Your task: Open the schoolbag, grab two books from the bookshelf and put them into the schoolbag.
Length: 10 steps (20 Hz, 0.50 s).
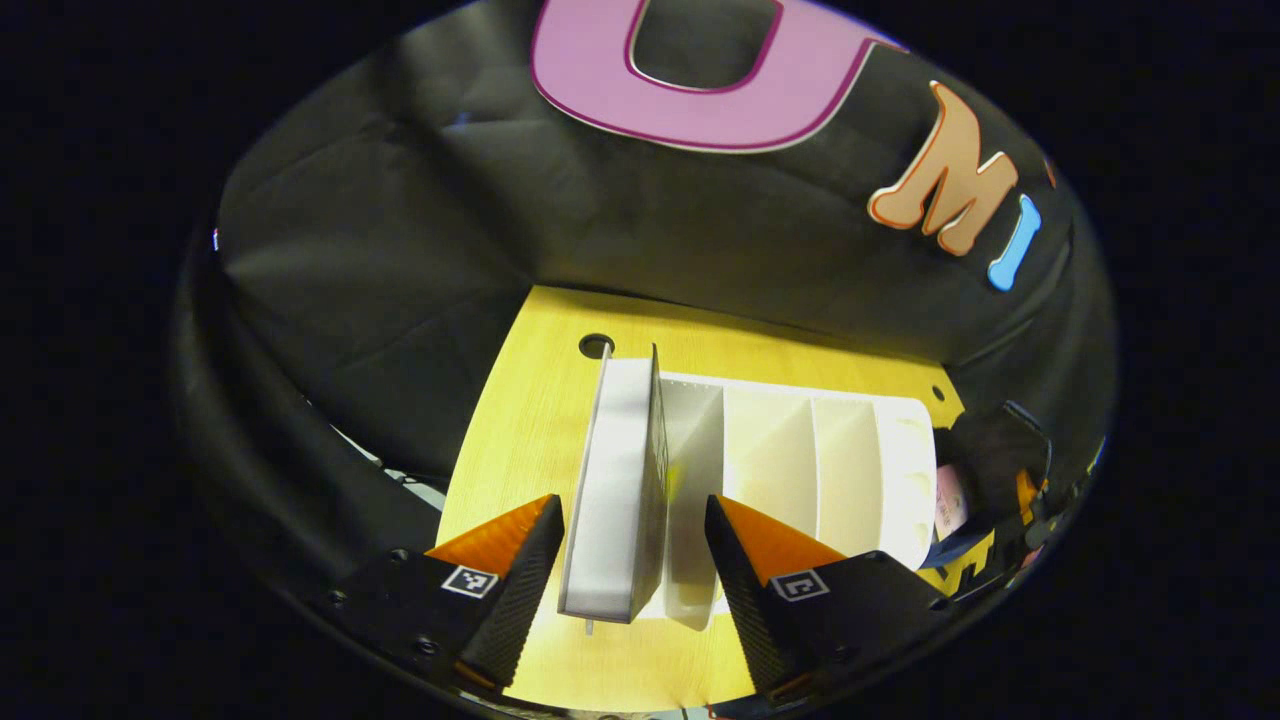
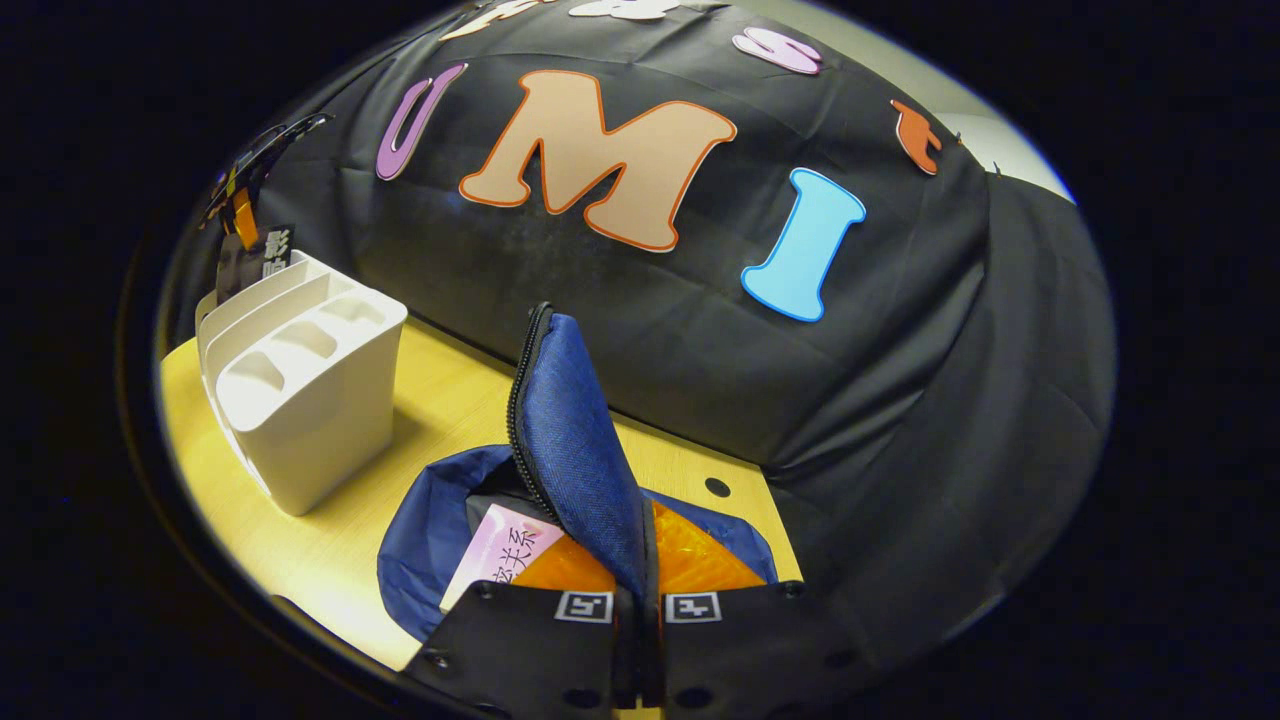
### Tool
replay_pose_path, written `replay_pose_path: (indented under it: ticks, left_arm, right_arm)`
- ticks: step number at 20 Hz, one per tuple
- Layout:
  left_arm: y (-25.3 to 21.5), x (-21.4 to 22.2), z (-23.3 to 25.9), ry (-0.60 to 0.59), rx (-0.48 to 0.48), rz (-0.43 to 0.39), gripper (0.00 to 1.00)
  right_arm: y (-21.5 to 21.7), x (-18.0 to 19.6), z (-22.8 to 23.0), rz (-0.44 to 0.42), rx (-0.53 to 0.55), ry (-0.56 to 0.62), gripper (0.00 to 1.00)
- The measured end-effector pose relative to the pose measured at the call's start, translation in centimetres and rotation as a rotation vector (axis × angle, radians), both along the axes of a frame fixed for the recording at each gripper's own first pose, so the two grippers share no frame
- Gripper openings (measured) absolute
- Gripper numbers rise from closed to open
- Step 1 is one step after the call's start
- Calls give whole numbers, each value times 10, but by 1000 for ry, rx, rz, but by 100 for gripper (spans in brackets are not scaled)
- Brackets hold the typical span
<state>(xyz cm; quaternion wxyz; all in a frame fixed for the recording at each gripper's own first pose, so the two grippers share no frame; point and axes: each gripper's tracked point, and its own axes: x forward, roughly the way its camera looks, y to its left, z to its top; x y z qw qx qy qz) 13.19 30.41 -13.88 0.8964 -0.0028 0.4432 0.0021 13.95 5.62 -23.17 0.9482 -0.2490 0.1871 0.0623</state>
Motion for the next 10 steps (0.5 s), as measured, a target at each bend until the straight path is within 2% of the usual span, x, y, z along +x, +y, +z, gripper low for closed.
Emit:
replay_pose_path:
  ticks: [4, 6, 7, 8, 9, 10]
  left_arm:
    - [-7, 5, -5, 68, 31, -47, 62]
    - [-11, 7, -11, 109, 66, -77, 46]
    - [-12, 8, -13, 126, 95, -93, 55]
    - [-13, 9, -17, 145, 119, -111, 49]
    - [-16, 10, -20, 160, 134, -127, 49]
    - [-18, 10, -24, 176, 140, -142, 55]
  right_arm:
    - [2, 2, -2, 2, -3, 1, 6]
    - [1, 2, -1, 1, -9, 1, 5]
    - [0, 3, -1, -3, -12, -1, 5]
    - [-1, 4, -1, -8, -12, -2, 5]
    - [-1, 4, -1, -16, -9, -3, 5]
    - [-2, 5, 0, -22, -6, -2, 5]
